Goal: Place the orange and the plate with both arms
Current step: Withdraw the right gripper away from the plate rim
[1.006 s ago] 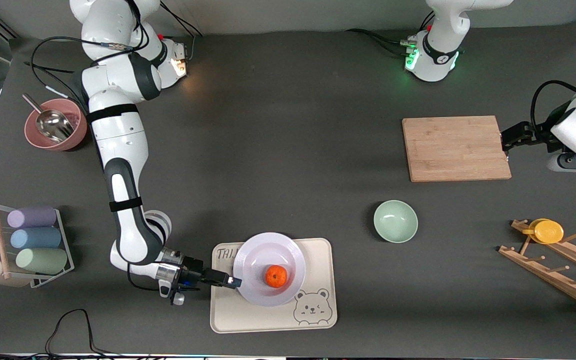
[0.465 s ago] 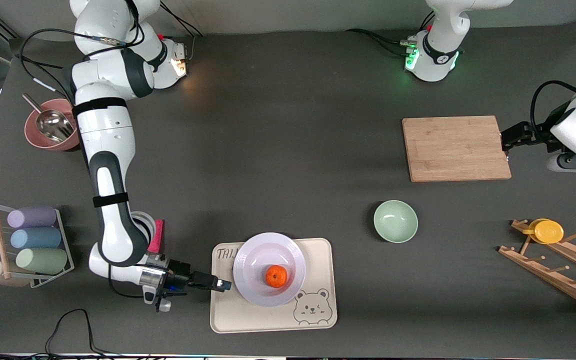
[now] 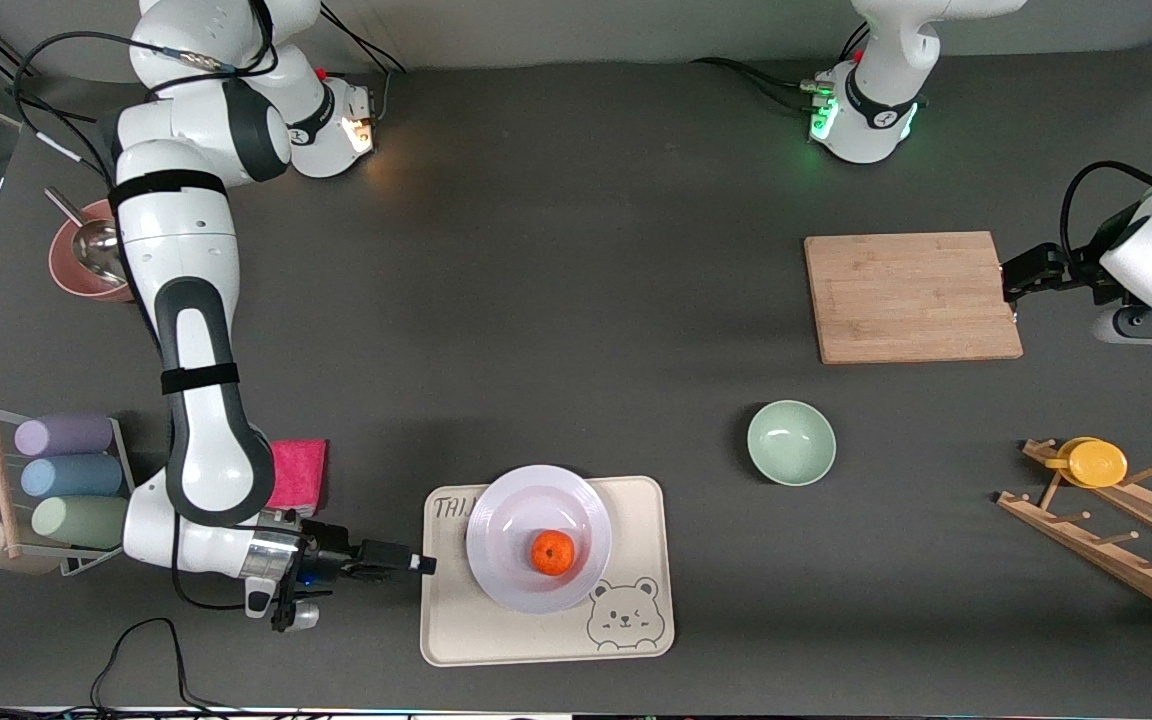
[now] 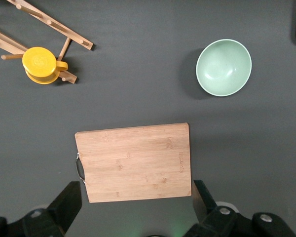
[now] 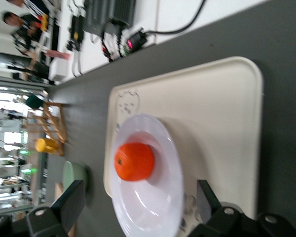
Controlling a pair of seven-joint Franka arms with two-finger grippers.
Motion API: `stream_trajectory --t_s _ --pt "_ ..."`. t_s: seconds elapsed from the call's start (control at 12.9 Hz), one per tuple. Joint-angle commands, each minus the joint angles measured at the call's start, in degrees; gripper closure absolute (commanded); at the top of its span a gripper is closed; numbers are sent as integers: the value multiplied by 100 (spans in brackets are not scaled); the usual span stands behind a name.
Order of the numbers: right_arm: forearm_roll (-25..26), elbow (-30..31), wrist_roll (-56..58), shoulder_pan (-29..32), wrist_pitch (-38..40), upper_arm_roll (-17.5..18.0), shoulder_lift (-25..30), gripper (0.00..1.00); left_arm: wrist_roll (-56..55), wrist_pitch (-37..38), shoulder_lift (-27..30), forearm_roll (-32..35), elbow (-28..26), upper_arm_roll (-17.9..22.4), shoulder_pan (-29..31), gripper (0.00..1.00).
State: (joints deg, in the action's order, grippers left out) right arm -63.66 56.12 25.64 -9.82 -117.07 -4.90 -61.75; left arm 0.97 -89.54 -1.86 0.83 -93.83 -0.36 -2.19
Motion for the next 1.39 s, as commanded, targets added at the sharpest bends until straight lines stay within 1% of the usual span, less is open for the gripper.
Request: stream_trajectory --t_s 0.0,0.15,0.23,0.39,0.46,0.62,0.7,0.77,0.85,0.93,1.01,1.16,1.24,1.32 --pt "713 1266 -103 -11 271 -202 1004 0 96 86 37 23 14 54 -80 0" --pt "1318 2083 -303 -73 369 -257 1689 0 96 77 37 23 14 54 -80 0" --pt "1687 2383 -427 -151 360 -265 1954 0 157 86 37 23 14 54 -80 0" --pt "2425 2840 -778 -300 360 -414 2411 0 316 86 37 23 14 54 -80 0" --pt "2699 3112 -936 -406 351 -432 2657 0 316 86 37 23 14 54 -80 0" --pt "3209 3465 -1305 -459 360 -459 3001 0 307 86 37 14 14 54 -80 0" --pt "3359 3632 -1455 -468 360 -468 3168 0 307 86 37 23 14 54 -80 0" --pt "3465 3747 -1552 -460 377 -468 3352 0 290 86 37 23 23 54 -80 0" --pt "3675 3870 -1675 -468 464 -468 3571 0 255 86 37 14 23 54 -80 0" --pt "4068 4036 -1850 -468 596 -468 3782 0 237 86 28 14 23 54 -80 0" --pt "4568 4134 -2000 -468 762 -468 4019 0 228 77 28 14 23 54 -80 0" --pt "5422 4126 -2150 -459 1402 -468 4415 0 228 77 28 14 23 54 -89 0" --pt "5652 4108 -2168 -433 1658 -468 4609 0 228 77 28 14 23 54 -80 0" --pt "5750 4100 -2160 -424 1878 -485 4750 0 211 77 28 14 23 54 -80 0"
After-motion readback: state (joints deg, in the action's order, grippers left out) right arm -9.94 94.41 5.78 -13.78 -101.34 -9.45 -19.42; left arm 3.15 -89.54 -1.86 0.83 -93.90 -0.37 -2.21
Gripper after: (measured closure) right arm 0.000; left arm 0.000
